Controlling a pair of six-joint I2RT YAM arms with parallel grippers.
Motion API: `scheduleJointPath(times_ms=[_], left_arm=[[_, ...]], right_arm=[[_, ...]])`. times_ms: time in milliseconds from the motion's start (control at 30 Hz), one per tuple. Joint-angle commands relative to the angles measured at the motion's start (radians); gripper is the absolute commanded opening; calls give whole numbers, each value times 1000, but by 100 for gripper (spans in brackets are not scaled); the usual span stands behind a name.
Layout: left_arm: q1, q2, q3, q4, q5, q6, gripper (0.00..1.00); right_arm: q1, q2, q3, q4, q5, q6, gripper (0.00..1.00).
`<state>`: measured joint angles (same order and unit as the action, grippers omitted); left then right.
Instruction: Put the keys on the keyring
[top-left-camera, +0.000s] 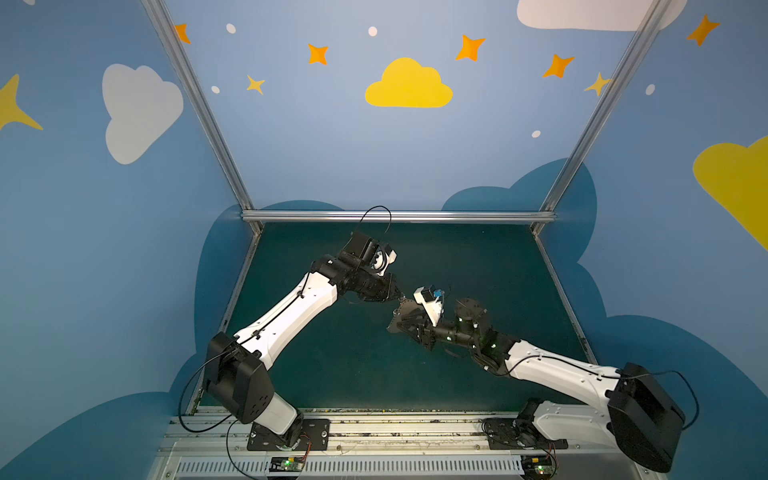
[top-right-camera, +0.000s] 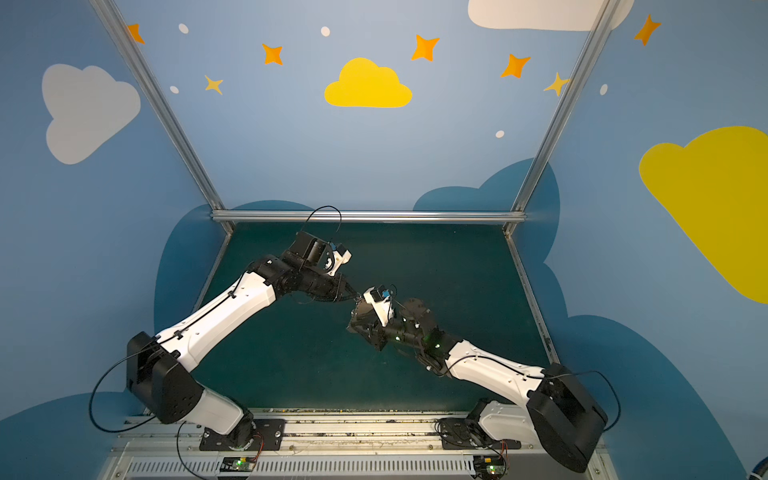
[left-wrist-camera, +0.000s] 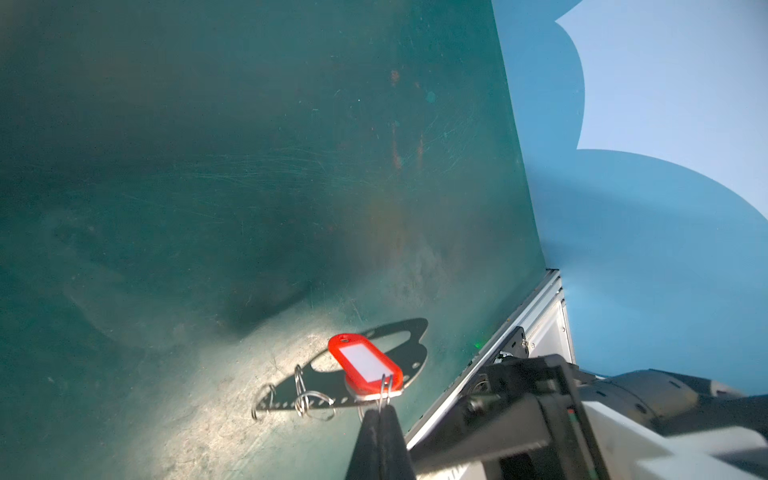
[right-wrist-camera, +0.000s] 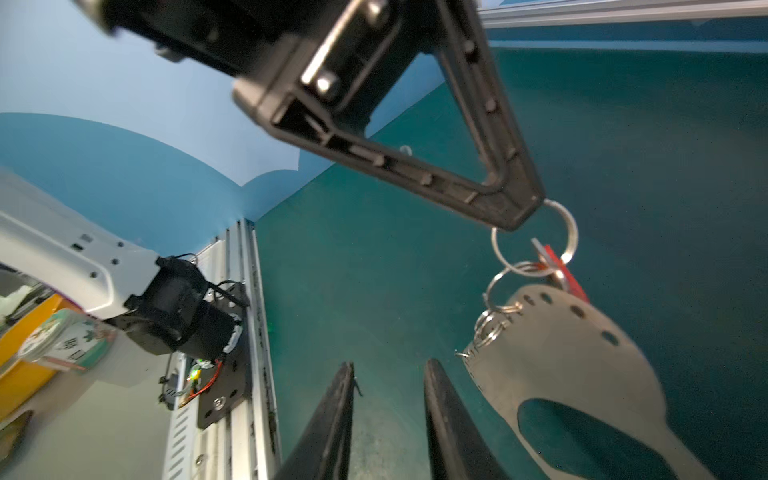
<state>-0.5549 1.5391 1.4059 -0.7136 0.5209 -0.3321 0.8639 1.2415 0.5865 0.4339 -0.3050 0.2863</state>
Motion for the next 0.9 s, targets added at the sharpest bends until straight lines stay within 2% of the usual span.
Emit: scheduleJointPath(times_ms=[0, 400, 633, 700, 800, 867], left_arm=[[-5, -18, 5, -4, -12, -37, 4], [-11, -23, -15, 20, 16, -82, 4], [-16, -27, -19, 46, 39, -109, 4], [-16, -28, -19, 49, 48, -115, 4], [-17, -29, -18, 46, 52, -116, 4], [-16, -35, -19, 46, 51, -115, 4]], right_arm=[[19, 13, 22, 56, 130, 2, 34], [60, -7, 39, 23, 333, -31, 35], [69, 12, 58, 30, 358, -27, 35], [70, 16, 64, 25, 388, -25, 31], [69, 22, 72, 18, 402, -36, 17], [70, 24, 73, 15, 407, -41, 16]])
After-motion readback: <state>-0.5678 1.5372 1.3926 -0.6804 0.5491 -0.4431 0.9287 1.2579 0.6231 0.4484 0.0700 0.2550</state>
